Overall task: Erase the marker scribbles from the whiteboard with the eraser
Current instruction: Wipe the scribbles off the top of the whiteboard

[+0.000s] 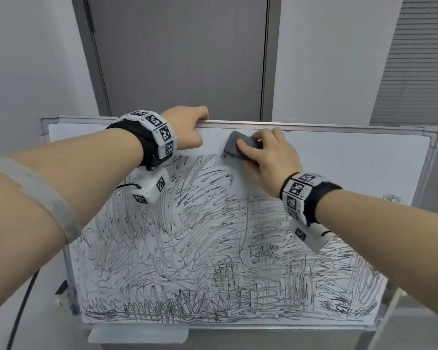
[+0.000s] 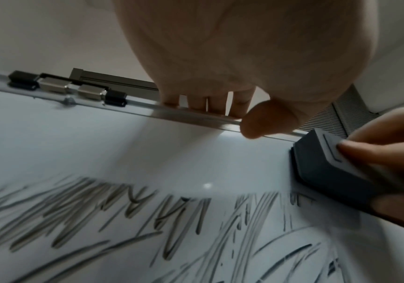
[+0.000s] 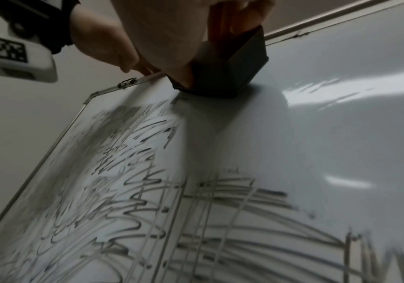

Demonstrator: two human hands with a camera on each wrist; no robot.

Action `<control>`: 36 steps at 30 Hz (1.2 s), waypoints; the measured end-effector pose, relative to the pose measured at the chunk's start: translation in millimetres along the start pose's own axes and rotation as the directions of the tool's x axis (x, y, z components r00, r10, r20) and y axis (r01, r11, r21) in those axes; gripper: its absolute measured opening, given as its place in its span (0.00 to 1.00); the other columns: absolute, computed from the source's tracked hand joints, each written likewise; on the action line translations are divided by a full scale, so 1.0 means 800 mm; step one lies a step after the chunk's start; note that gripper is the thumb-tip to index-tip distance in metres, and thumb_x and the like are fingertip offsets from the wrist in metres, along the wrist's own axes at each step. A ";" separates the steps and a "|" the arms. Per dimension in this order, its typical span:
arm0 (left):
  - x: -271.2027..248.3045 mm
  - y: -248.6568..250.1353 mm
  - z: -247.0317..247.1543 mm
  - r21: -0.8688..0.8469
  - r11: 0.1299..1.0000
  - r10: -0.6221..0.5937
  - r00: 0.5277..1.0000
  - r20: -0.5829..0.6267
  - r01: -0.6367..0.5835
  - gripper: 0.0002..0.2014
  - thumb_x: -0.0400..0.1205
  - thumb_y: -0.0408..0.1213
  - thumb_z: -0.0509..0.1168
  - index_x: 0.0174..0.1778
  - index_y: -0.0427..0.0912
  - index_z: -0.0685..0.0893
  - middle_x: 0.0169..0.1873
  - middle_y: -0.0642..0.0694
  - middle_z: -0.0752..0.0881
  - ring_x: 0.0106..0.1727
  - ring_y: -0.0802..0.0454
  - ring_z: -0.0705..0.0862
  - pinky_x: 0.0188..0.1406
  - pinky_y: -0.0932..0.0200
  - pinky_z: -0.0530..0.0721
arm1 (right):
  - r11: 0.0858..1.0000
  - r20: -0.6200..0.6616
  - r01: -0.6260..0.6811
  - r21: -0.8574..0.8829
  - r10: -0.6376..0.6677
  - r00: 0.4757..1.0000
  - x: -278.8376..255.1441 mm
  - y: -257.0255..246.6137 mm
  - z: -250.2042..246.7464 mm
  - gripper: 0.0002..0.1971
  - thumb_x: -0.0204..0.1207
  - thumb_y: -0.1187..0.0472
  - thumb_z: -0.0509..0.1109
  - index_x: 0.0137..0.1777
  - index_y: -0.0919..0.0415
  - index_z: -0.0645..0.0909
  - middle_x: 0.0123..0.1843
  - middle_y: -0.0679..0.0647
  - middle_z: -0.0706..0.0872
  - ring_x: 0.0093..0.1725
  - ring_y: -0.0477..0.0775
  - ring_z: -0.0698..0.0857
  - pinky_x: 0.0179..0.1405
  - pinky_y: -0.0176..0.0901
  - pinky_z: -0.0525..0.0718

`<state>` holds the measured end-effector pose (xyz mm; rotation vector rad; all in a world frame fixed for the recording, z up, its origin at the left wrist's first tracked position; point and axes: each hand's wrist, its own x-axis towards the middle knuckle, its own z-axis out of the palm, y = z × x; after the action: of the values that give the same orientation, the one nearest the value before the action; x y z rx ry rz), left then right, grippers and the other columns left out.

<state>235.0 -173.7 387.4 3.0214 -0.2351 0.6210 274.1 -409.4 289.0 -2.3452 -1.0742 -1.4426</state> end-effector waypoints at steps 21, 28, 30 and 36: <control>-0.038 -0.044 -0.011 0.153 0.987 -0.046 0.999 -0.029 0.050 0.22 0.70 0.40 0.65 0.61 0.46 0.71 0.48 0.45 0.83 0.47 0.39 0.82 0.48 0.49 0.73 | 0.990 0.086 0.138 0.006 -0.138 0.987 -0.004 -0.062 0.022 0.16 0.78 0.53 0.67 0.64 0.54 0.83 0.53 0.59 0.81 0.48 0.62 0.74 0.31 0.48 0.76; -0.037 -0.042 -0.014 0.149 0.989 -0.025 1.000 0.008 0.023 0.24 0.70 0.38 0.66 0.63 0.45 0.71 0.51 0.44 0.84 0.50 0.39 0.83 0.59 0.45 0.73 | 0.953 0.218 0.299 0.043 -0.301 0.928 -0.022 -0.088 0.042 0.16 0.76 0.57 0.69 0.63 0.55 0.84 0.51 0.59 0.81 0.46 0.62 0.74 0.30 0.51 0.78; -0.035 -0.045 -0.022 0.168 0.986 -0.034 0.998 0.055 0.024 0.30 0.67 0.43 0.63 0.68 0.47 0.72 0.55 0.45 0.85 0.57 0.39 0.83 0.76 0.36 0.63 | 0.969 0.163 0.249 -0.007 -0.244 0.956 0.011 -0.075 0.030 0.16 0.76 0.57 0.67 0.63 0.54 0.84 0.51 0.60 0.81 0.46 0.63 0.75 0.30 0.49 0.77; -0.039 -0.073 -0.039 0.170 0.975 -0.155 0.987 0.051 0.144 0.27 0.75 0.41 0.61 0.72 0.44 0.72 0.62 0.40 0.83 0.57 0.38 0.81 0.48 0.50 0.76 | 0.993 0.068 0.118 -0.004 -0.117 0.991 0.041 -0.076 0.026 0.19 0.78 0.52 0.58 0.62 0.53 0.86 0.53 0.59 0.82 0.47 0.64 0.76 0.31 0.46 0.74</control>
<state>204.2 -109.1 402.6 3.1817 0.0450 0.5586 257.0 -339.3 293.6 -2.3885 -1.2456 -1.4176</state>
